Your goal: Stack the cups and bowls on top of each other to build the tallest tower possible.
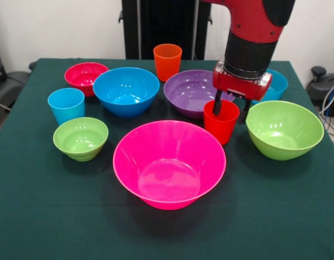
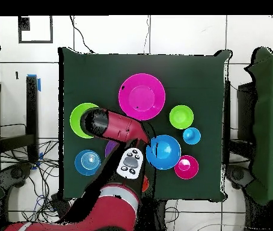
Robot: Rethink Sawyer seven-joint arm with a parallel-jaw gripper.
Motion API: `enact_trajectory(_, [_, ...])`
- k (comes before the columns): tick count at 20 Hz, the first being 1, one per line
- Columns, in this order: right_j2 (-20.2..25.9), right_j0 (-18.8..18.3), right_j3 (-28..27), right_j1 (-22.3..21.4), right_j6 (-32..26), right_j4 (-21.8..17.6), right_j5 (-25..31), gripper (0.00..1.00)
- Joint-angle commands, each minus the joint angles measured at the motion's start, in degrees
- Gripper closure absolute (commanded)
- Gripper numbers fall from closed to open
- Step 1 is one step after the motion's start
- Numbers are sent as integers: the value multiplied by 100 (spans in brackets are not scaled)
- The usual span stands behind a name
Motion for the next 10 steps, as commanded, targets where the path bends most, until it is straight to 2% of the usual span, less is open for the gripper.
enact_trajectory(1, [486, -29, 309, 199, 843, -155, -393, 0])
enact_trajectory(10, [580, -49, 420, 245, 920, -78, -592, 0])
